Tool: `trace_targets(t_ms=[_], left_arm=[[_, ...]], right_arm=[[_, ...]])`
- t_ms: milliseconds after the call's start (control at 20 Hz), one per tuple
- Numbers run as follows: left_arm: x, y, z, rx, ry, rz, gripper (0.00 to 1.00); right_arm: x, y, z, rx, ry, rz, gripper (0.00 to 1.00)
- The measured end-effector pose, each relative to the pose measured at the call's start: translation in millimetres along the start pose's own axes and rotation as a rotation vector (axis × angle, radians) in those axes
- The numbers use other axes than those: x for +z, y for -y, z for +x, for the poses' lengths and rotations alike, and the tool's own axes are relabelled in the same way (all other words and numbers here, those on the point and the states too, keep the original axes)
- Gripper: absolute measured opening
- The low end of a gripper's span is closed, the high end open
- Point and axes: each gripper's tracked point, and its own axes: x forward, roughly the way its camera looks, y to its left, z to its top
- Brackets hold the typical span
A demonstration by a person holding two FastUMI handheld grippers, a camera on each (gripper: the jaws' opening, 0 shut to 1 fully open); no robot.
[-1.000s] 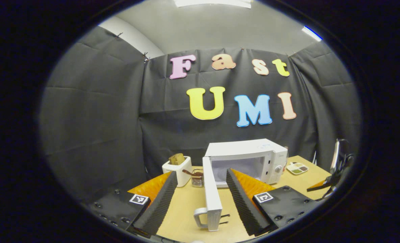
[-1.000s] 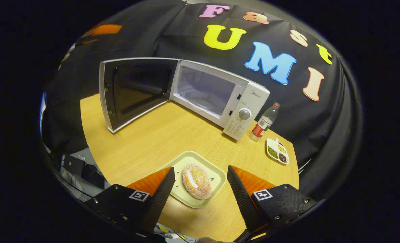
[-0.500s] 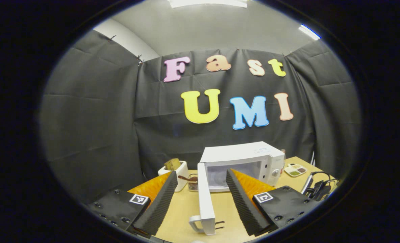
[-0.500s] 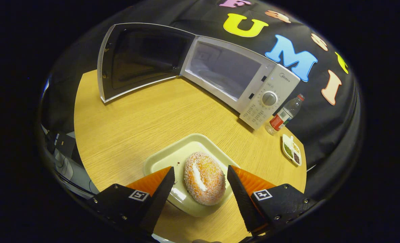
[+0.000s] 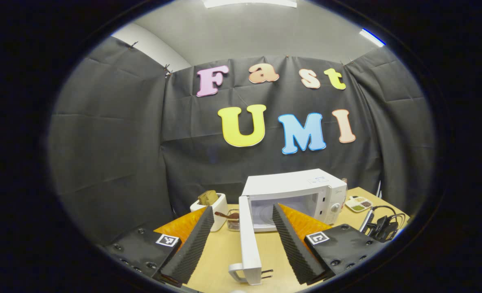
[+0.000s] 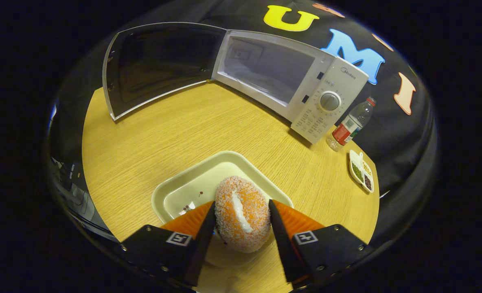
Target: Open the microwave oven with the left hand, put the food in, and close the microwave oven.
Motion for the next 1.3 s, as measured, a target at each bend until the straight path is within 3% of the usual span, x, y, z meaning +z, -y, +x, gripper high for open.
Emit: trace_targets(t_ms=[50, 150, 250, 600, 700, 1000, 1200, 1300], left_arm=[[-1.7, -0.6, 1.6, -0.001, -0.006, -0.003, 1.0], [-3.7, -0.8, 4.8, -0.006, -0.011, -0.008, 0.99], [-4.5, -1.3, 8.1, -0.014, -0.009, -0.01, 1.0], [-8.2, -11.8, 12.5, -0.034, -0.018, 0.007, 1.0], [-10.7, -15.2, 16.2, -0.036, -0.027, 0.02, 1.0], [-11.7, -22.0, 23.9, -0.021, -0.013, 0.041, 0.99], [-26.6, -20.1, 27.8, -0.009, -0.008, 0.036, 0.98], [-39.9, -21.0, 26.6, -0.006, -0.026, 0.072, 0.97]], right_arm=[[1.1, -1.5, 0.3, 0.01, -0.012, 0.003, 0.7], [3.7, -2.8, -5.1, 0.029, -0.023, 0.044, 0.7], [19.1, -5.9, -13.0, 0.064, 0.002, 0.165, 0.7], [149.7, -19.9, -19.5, 0.246, 0.172, 0.709, 0.7], [184.2, -16.6, -3.1, 0.252, 0.202, 0.801, 0.7], [255.0, -0.2, 68.6, 0.158, 0.317, 1.003, 0.7], [292.2, 22.1, 118.2, 0.045, 0.4, 1.178, 0.7], [305.5, 35.8, 134.9, -0.024, 0.442, 1.193, 0.7]])
